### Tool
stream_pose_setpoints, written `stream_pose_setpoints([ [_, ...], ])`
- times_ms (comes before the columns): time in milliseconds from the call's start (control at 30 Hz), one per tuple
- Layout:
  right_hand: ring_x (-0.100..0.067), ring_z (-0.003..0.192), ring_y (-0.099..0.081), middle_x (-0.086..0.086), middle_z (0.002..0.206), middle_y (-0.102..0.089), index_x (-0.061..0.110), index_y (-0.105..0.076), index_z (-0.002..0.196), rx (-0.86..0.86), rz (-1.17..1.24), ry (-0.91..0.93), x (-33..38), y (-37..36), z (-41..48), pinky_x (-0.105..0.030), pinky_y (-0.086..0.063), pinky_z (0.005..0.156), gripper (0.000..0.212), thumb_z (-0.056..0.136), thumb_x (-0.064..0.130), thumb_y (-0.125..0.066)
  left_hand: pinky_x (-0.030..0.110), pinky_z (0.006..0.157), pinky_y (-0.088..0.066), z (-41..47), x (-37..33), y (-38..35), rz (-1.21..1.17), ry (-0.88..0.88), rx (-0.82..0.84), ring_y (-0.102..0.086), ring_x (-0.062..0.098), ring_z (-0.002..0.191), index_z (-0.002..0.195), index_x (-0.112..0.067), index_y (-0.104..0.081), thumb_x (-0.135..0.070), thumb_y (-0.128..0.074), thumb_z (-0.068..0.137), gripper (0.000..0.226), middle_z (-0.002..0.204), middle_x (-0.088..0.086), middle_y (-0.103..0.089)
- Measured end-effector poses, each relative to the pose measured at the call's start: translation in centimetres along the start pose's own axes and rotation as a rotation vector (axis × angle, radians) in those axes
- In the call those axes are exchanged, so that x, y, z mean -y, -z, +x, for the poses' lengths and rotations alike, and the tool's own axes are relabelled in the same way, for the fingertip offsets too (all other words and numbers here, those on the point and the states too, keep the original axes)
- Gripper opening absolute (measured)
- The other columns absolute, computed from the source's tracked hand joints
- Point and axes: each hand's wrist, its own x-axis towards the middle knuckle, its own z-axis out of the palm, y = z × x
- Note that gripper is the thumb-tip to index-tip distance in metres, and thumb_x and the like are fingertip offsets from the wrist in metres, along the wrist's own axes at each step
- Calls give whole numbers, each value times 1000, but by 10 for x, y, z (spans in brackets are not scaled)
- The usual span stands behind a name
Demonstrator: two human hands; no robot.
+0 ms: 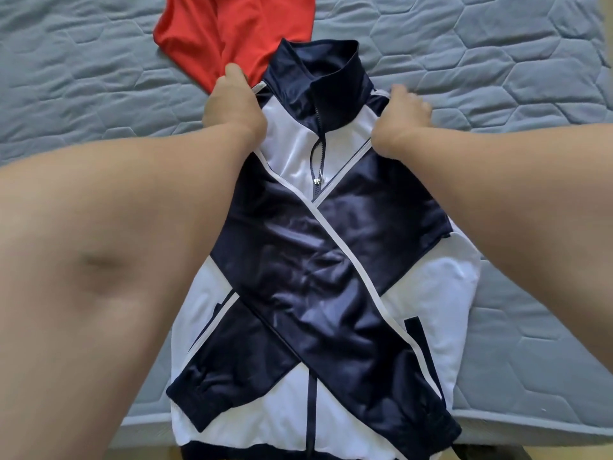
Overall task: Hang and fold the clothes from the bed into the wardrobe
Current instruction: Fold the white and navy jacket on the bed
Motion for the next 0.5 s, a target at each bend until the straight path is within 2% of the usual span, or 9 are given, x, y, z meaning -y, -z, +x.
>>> stream_pose_setpoints([
  [67,-35,136,-39,-13,147,-41,14,-39,142,24,51,-44,1,3,3,-44,-40,103,57,87,12,-57,42,104,-42,2,0,2,26,73,15,-53,36,128,135,-9,-48,-8,-56,89,46,140,16,-52],
  [133,-34,126,-51,-13,138,-50,12,-50,129,3,133,-94,4,10,1,-42,-45,98,43,87,18,-61,41,104,-44,4,1,6,39,116,27,-55,36,126,132,-9,-57,-11,-54,88,44,139,16,-55],
  [200,-33,106,-63,-11,114,-61,11,-56,95,17,251,-106,5,17,-3,-39,-51,85,14,88,21,-62,40,104,-44,1,6,11,8,97,8,-57,35,123,128,-14,-64,-11,-50,86,44,136,14,-58],
  [267,-29,87,-63,-6,89,-58,16,-48,74,54,379,-115,2,25,-8,-35,-53,73,19,87,18,-62,38,104,-44,-5,10,20,-46,64,-13,-56,34,122,125,-18,-65,-9,-48,85,45,136,13,-56],
  [333,-25,69,-54,-1,76,-52,16,-51,74,29,409,-107,-3,33,-20,-26,-42,57,15,84,19,-61,38,102,-44,-13,16,33,-77,54,-29,-55,34,122,123,-19,-65,-8,-46,83,45,134,13,-56],
  [367,-23,64,-50,-1,76,-52,16,-54,79,7,397,-87,-4,38,-27,-25,-36,53,9,83,20,-61,38,100,-44,-18,19,39,-100,60,-31,-56,34,120,120,-18,-66,-9,-46,82,44,132,13,-58],
  [433,-24,70,-51,-2,83,-56,19,-58,88,-24,393,-29,-10,47,-48,-27,-36,58,9,81,22,-62,37,89,-45,-33,25,51,-154,46,-19,-59,35,110,107,-16,-66,-13,-47,79,34,121,14,-64],
  [500,-24,70,-49,1,73,-53,18,-55,79,-25,371,32,-15,57,-72,-30,-35,60,9,80,24,-62,35,79,-42,-52,33,62,-161,-33,19,-59,35,98,96,-14,-64,-20,-54,80,20,105,14,-66],
])
